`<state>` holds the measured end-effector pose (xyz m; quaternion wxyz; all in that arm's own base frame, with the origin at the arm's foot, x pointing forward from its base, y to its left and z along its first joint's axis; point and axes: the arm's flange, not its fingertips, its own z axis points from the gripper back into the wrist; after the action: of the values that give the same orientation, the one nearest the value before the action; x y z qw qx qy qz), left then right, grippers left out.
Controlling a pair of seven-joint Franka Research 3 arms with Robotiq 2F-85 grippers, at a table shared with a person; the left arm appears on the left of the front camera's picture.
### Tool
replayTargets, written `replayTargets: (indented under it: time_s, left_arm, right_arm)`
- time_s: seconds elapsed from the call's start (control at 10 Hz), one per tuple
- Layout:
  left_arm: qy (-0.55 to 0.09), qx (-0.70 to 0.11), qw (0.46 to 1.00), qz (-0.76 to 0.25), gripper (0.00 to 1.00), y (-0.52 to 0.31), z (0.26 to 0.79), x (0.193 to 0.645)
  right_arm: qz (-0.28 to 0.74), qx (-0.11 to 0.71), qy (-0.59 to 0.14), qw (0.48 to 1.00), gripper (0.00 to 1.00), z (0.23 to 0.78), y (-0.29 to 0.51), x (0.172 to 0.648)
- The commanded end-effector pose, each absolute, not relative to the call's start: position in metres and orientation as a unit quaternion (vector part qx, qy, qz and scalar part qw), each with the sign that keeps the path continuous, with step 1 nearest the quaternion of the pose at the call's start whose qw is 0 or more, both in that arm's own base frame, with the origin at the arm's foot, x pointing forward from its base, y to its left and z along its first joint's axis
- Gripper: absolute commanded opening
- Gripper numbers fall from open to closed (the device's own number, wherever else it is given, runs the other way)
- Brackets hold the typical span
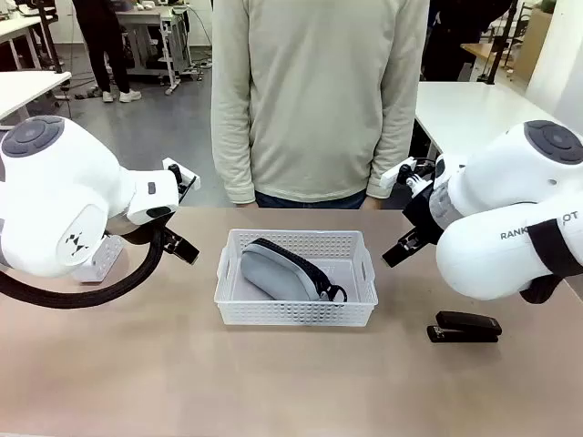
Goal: Efficiently arrange items inside the basket to fit them all.
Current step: Pick up the Digital clock and place it inside the Organizing basket.
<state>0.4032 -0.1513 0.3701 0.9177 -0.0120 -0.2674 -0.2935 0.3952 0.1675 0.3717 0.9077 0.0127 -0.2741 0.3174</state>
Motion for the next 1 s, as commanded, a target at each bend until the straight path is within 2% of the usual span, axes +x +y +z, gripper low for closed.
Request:
replayTargets:
  time_s: [0.0,0.9]
  left_arm:
    - [-0.268,-0.012,0.918,-0.294,1.00,-0.1513,0.3702,0.4032]
    - [-0.268,-0.012,0.918,-0.294,1.00,-0.1513,0.3702,0.4032]
  right_arm:
    - [0.317,0.013,-0.274,0.908,1.00,0.3717,0.1675,0.3952]
    - [0.317,0.013,-0.274,0.908,1.00,0.3717,0.1675,0.3952]
